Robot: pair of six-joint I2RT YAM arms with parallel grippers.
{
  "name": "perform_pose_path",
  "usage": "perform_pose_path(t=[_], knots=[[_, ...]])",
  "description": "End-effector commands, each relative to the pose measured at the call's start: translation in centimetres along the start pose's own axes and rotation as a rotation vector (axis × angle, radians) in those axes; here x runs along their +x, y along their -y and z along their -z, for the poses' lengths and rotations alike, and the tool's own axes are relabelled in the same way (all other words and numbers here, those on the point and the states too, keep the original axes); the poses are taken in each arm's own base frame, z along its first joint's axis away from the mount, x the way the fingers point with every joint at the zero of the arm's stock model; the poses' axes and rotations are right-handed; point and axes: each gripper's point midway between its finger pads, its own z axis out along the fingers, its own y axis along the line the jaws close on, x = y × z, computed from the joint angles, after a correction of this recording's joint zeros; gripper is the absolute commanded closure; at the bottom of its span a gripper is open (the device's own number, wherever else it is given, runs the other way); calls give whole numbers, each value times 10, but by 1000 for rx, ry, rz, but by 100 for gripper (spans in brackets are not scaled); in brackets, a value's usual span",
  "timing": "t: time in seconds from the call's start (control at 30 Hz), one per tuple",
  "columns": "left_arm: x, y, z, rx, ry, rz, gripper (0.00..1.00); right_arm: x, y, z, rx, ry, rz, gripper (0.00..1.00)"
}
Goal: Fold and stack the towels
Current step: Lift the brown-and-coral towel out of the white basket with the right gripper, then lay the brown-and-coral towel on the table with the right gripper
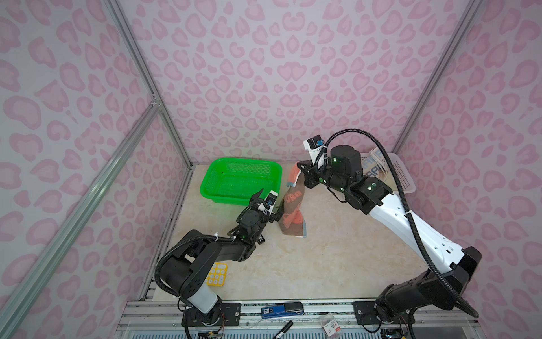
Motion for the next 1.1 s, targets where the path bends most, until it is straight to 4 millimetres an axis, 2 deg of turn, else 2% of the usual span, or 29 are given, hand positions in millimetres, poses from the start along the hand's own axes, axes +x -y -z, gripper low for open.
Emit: perform_pose_path(t=[0.0, 0.23, 0.37, 0.5, 0.6, 0.73, 0.87, 0.9, 0.97, 1.03, 1.07], knots=[[-31, -8, -7, -34, 128, -7, 2, -5, -5, 3, -42, 29, -7, 100], [-44, 6, -22, 42, 157, -17, 3, 3, -6, 4, -87, 9, -25, 100], [-46, 7, -19, 58, 149, -7, 2, 42, 14, -1, 7, -69, -50, 100], [-37, 7, -8, 66, 110, -24, 3, 98, 47, 3, 157, -152, -121, 100], [-30, 6, 0, 73, 61, -22, 2, 157, 70, 13, 283, -229, -187, 100], [-28, -4, 8, 38, 15, 24, 2, 241, 96, 41, 466, -344, -291, 100], [-26, -9, 6, 37, -101, 72, 2, 302, 112, 77, 633, -426, -376, 100], [-25, -7, 6, 53, -140, 79, 3, 312, 113, 83, 649, -439, -393, 98], [-24, -7, 4, 69, -203, 102, 2, 331, 113, 95, 680, -467, -416, 84], [-25, -2, 6, 95, -208, 114, 3, 339, 114, 104, 702, -487, -417, 73], [-25, -1, 7, 104, -206, 120, 2, 340, 115, 108, 712, -495, -411, 64]])
